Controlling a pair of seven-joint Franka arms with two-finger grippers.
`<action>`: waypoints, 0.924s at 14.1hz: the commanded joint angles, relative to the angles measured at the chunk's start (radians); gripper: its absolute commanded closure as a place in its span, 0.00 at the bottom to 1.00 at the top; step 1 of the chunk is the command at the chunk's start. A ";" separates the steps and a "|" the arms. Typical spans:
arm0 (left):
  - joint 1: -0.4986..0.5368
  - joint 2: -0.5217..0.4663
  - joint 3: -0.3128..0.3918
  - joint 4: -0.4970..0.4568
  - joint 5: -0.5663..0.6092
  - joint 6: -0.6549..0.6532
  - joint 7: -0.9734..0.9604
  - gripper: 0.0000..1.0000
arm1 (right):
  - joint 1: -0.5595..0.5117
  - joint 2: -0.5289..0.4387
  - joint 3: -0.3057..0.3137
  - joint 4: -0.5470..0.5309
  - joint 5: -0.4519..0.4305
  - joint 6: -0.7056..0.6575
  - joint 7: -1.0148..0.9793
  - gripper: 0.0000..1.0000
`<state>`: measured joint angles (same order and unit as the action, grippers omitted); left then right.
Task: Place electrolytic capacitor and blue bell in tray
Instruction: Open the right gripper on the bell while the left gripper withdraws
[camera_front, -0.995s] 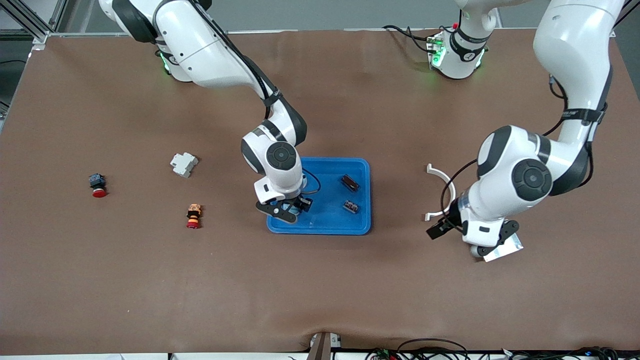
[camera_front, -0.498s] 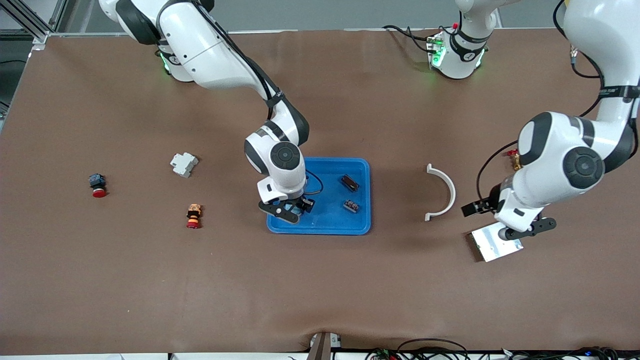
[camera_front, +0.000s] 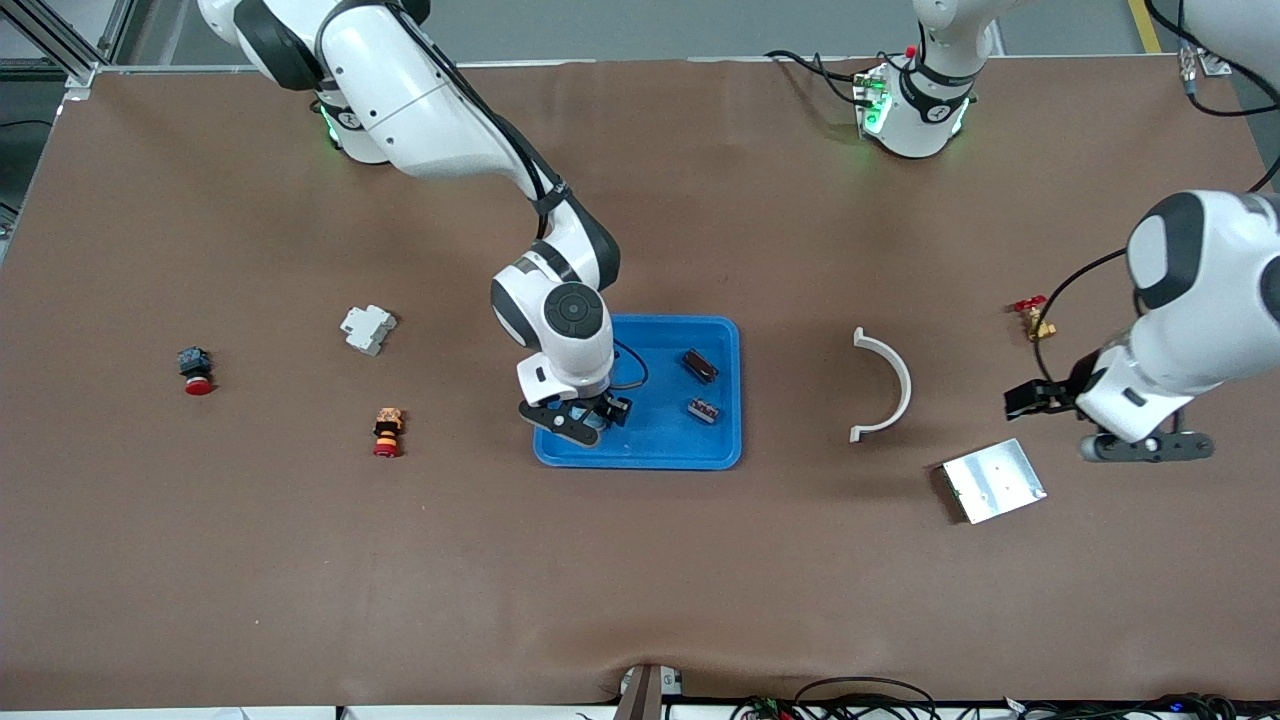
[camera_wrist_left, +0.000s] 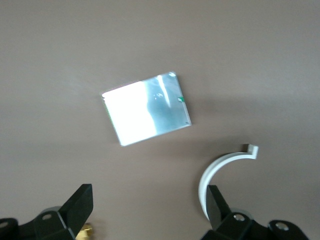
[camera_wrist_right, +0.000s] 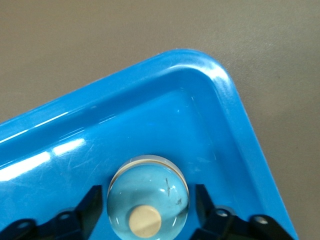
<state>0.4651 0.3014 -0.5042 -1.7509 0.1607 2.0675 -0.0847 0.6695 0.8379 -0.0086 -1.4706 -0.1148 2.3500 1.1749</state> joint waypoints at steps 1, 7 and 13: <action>0.043 -0.080 -0.005 -0.007 -0.018 -0.003 0.083 0.00 | 0.010 0.023 -0.011 0.035 -0.020 -0.001 0.026 0.00; 0.052 -0.114 -0.002 0.106 -0.020 -0.111 0.085 0.00 | -0.005 0.001 -0.011 0.134 -0.017 -0.150 -0.007 0.00; 0.073 -0.192 0.004 0.108 -0.105 -0.211 0.089 0.00 | -0.074 -0.075 -0.007 0.165 0.000 -0.303 -0.211 0.00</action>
<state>0.5138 0.1570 -0.5024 -1.6362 0.1033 1.8947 -0.0209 0.6289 0.8080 -0.0289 -1.2922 -0.1149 2.1030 1.0293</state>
